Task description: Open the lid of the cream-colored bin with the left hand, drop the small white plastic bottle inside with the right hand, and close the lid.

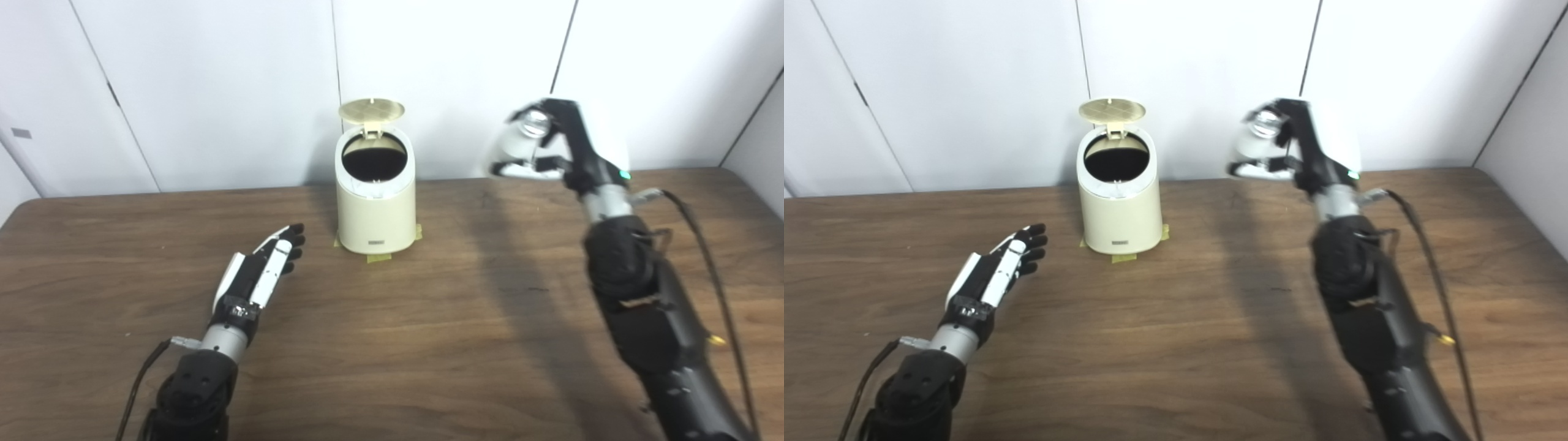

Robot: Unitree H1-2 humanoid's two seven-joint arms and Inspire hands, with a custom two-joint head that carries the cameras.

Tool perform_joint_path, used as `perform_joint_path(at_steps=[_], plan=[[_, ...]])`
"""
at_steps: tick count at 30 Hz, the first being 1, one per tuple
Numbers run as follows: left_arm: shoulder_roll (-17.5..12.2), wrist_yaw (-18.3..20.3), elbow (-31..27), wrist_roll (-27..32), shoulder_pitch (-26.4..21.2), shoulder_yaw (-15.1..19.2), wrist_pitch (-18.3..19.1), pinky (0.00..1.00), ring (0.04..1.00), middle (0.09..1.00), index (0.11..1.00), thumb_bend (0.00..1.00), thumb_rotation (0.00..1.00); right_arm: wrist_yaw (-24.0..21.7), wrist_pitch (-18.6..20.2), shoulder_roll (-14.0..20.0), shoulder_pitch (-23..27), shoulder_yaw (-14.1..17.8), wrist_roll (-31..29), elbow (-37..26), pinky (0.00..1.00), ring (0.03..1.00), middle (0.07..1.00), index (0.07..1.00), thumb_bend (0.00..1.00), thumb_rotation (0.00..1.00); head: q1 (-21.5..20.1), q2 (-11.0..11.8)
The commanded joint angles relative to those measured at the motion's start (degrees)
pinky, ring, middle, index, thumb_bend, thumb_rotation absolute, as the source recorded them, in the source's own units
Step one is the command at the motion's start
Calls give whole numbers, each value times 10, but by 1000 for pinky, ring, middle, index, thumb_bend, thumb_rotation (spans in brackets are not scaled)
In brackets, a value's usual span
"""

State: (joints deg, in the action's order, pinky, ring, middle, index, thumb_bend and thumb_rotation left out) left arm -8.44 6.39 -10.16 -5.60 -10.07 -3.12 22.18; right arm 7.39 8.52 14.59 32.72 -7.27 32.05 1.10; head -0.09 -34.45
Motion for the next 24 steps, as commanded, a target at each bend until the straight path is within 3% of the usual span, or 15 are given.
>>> perform_joint_path(at_steps=[1, 16, 24], plan=[[-1, -11, -12, -8, -12, 2, -22, 899, 881, 897, 926, 496, 1000, 12, -26, -4, 53, -2, 8, -2, 371, 415, 479, 506, 520, 0, 3, 0], [6, -11, -1, -16, -7, 2, -37, 897, 885, 902, 932, 517, 995, 12, -43, -62, 121, -25, 14, 29, 356, 433, 495, 493, 503, 0, 19, 15], [9, -14, 3, -13, -10, 2, -41, 879, 886, 910, 933, 519, 977, 17, -61, -77, 133, -33, 17, 53, 364, 429, 499, 504, 502, 0, 20, 16]])
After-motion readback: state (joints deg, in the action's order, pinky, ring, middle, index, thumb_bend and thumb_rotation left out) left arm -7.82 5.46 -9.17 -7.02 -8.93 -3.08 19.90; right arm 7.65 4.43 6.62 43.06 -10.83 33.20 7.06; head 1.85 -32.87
